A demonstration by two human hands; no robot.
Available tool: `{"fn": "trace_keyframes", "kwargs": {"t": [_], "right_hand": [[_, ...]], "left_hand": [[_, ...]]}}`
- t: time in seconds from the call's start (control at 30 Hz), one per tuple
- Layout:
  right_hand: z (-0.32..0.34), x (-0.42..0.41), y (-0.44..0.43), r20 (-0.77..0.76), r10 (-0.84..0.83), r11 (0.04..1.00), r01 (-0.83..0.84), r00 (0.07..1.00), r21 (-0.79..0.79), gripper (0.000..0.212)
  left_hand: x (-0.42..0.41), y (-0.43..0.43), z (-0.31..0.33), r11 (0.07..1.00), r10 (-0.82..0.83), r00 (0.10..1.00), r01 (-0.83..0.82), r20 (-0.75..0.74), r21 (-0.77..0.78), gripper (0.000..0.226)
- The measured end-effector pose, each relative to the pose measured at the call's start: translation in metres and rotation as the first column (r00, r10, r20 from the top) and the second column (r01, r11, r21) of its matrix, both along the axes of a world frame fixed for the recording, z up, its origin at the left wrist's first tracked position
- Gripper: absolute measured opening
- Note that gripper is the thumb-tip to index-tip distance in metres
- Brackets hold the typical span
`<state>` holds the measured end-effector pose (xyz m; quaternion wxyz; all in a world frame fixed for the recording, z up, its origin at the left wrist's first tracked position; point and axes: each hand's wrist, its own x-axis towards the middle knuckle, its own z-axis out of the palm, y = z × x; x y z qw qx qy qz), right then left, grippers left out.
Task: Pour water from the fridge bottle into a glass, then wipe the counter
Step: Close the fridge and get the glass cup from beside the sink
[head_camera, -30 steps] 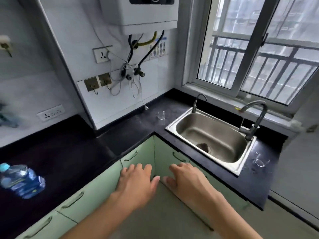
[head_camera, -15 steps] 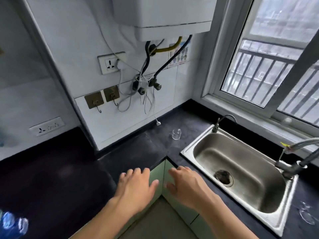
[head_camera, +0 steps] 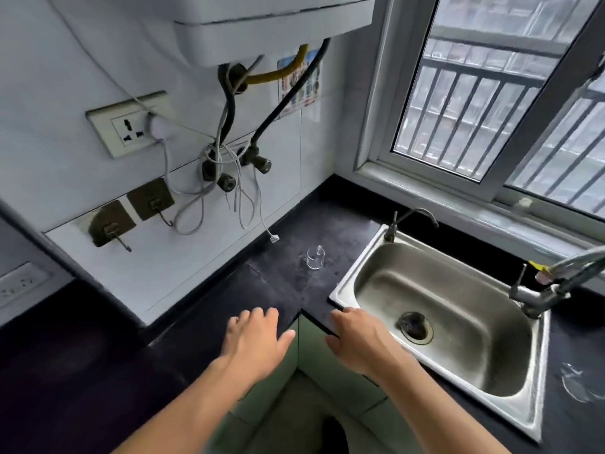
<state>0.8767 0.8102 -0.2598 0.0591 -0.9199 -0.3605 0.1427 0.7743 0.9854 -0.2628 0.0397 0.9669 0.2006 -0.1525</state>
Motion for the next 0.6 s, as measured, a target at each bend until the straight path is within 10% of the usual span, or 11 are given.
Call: {"fn": "trace_keyframes", "kwargs": {"t": [0.6], "right_hand": [[-0.103,0.190,0.051,-0.269,-0.033,0.995,0.058,0.962,0.085,0.034]], "left_hand": [[0.106,0.006,-0.077,0.968,0.106,0.994,-0.107,-0.014,-0.225,0.047]]}}
